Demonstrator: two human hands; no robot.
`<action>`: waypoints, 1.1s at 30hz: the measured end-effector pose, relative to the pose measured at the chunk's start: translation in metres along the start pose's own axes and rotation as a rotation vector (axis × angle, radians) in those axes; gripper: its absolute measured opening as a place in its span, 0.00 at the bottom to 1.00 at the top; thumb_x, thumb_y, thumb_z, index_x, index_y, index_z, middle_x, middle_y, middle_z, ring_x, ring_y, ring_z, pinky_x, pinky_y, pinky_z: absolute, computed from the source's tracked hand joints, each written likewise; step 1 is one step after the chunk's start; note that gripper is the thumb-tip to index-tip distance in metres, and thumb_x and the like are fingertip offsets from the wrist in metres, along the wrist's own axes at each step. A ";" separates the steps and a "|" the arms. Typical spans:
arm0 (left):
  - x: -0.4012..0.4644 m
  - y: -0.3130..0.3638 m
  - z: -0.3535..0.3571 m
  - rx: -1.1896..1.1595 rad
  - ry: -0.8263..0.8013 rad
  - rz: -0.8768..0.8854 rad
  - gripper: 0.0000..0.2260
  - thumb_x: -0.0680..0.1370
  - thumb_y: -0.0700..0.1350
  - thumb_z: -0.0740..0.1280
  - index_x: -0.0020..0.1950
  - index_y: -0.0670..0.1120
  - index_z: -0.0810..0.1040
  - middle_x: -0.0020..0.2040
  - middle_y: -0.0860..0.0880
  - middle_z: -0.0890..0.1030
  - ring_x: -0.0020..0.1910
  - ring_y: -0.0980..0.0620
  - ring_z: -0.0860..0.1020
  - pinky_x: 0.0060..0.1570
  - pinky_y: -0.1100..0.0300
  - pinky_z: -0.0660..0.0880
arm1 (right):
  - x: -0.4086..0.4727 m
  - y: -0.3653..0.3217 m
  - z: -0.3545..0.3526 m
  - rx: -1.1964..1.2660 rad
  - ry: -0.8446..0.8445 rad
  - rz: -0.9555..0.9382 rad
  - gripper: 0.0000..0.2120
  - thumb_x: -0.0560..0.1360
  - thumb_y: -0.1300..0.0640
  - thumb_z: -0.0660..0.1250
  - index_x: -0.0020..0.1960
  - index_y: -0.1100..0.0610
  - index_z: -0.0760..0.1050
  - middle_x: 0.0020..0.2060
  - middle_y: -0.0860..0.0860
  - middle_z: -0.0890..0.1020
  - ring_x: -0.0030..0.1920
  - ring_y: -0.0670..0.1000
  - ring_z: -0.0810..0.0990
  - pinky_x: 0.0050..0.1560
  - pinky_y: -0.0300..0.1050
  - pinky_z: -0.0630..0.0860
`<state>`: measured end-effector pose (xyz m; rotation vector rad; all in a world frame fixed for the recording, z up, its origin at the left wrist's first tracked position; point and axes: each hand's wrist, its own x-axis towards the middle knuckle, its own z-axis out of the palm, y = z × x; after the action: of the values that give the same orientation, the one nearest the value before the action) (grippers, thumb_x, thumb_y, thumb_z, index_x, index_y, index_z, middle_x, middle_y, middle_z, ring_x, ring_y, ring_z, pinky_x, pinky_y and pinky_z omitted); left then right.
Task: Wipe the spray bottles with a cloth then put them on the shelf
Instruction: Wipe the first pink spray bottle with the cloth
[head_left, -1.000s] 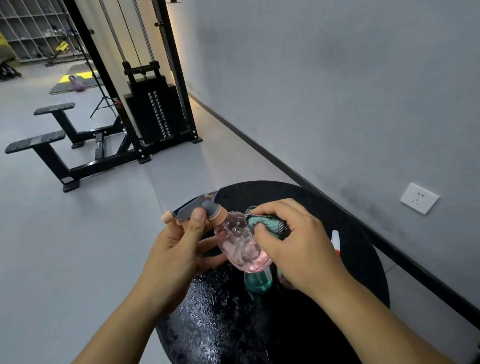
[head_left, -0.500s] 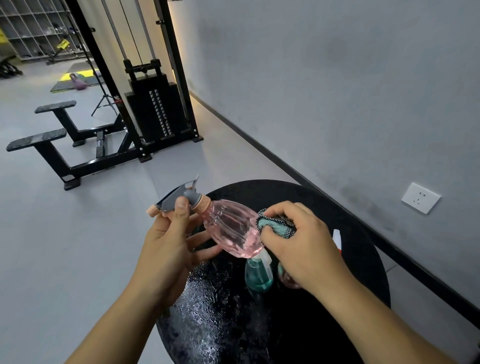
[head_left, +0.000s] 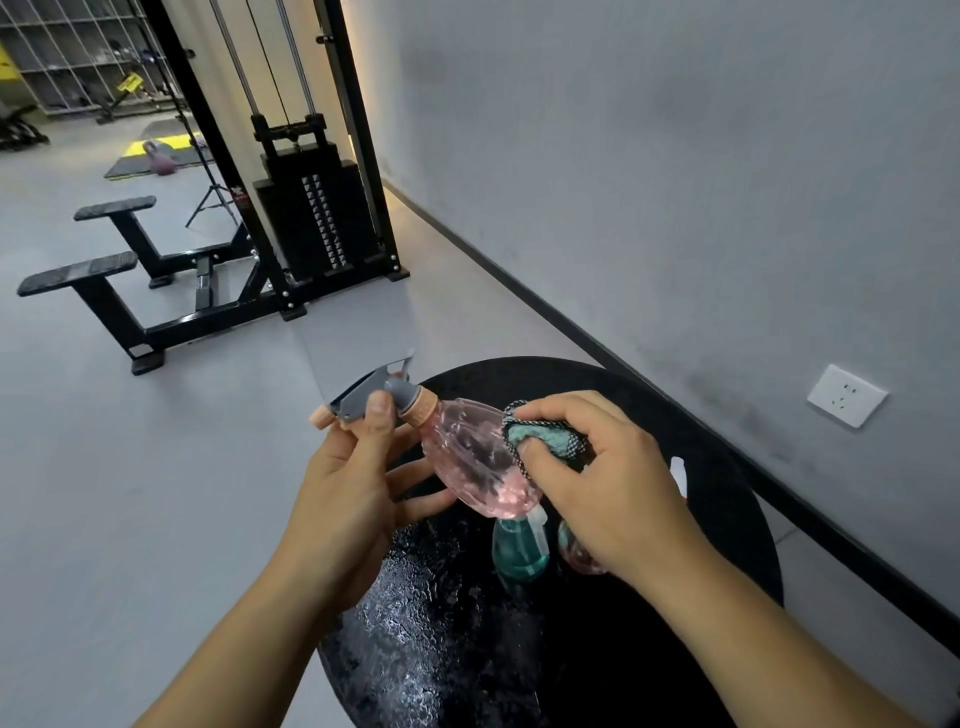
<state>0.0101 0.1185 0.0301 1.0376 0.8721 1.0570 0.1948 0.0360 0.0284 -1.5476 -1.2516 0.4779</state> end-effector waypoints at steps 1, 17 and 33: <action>-0.001 -0.001 0.001 0.015 -0.013 0.002 0.13 0.81 0.59 0.63 0.58 0.56 0.83 0.53 0.50 0.89 0.51 0.42 0.89 0.42 0.45 0.86 | -0.001 -0.002 0.001 0.010 -0.009 -0.017 0.11 0.77 0.60 0.73 0.55 0.45 0.84 0.54 0.38 0.81 0.57 0.36 0.79 0.47 0.24 0.73; -0.005 -0.002 0.006 0.091 -0.042 0.011 0.15 0.81 0.57 0.63 0.57 0.50 0.83 0.54 0.47 0.89 0.48 0.45 0.89 0.41 0.48 0.86 | -0.005 -0.005 0.005 -0.118 -0.036 -0.201 0.13 0.77 0.61 0.72 0.58 0.48 0.84 0.57 0.38 0.79 0.62 0.42 0.78 0.58 0.27 0.72; -0.004 -0.001 0.006 0.087 -0.019 0.068 0.12 0.80 0.58 0.63 0.52 0.57 0.85 0.53 0.48 0.89 0.46 0.46 0.89 0.39 0.48 0.86 | -0.003 -0.003 0.002 -0.080 0.000 -0.071 0.12 0.76 0.61 0.71 0.56 0.48 0.83 0.54 0.39 0.80 0.57 0.38 0.79 0.49 0.25 0.73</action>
<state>0.0146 0.1129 0.0314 1.1557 0.8790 1.0717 0.1904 0.0338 0.0295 -1.5634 -1.3353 0.3865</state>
